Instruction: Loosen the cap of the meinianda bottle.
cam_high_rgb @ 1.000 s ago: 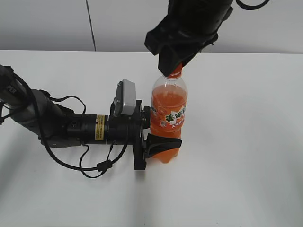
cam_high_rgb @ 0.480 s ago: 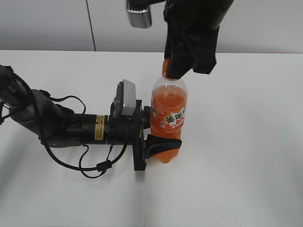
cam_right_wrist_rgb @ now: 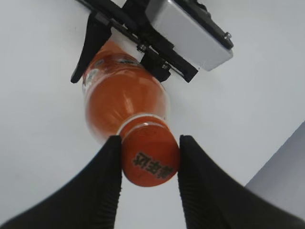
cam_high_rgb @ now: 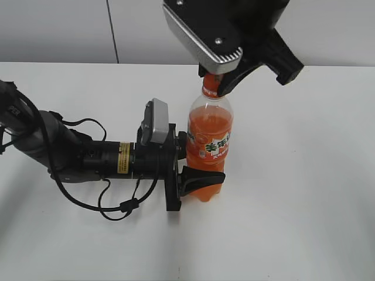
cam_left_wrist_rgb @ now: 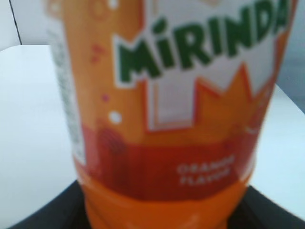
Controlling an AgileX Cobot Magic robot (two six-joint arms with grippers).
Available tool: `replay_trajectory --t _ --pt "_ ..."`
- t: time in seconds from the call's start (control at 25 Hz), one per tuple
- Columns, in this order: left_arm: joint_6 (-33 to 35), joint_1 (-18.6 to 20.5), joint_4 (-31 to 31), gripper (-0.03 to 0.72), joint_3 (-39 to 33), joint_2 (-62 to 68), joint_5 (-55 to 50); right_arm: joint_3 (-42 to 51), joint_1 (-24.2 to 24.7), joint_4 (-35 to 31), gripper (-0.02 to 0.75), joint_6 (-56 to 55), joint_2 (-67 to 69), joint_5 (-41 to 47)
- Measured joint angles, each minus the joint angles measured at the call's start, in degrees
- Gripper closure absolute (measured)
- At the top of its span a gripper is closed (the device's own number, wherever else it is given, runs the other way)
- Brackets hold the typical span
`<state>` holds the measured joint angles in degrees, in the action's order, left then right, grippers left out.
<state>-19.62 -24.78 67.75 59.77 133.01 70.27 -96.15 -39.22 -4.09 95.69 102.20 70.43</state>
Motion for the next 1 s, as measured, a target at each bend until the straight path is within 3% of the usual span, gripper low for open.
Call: replay_trajectory --t 0.68,0.84,1.0 --pt "0.78 -0.11 -0.66 0.294 0.00 0.00 -0.17 0.00 -0.01 2.16 0.468 20.51 -0.12 -0.53" --pt "1.02 -0.11 -0.54 0.294 0.00 0.00 -0.17 0.00 -0.01 0.77 0.468 19.44 -0.12 -0.60" --pt "1.44 -0.11 -0.36 0.294 0.00 0.00 -0.17 0.00 -0.01 -0.23 0.468 11.10 -0.12 -0.60"
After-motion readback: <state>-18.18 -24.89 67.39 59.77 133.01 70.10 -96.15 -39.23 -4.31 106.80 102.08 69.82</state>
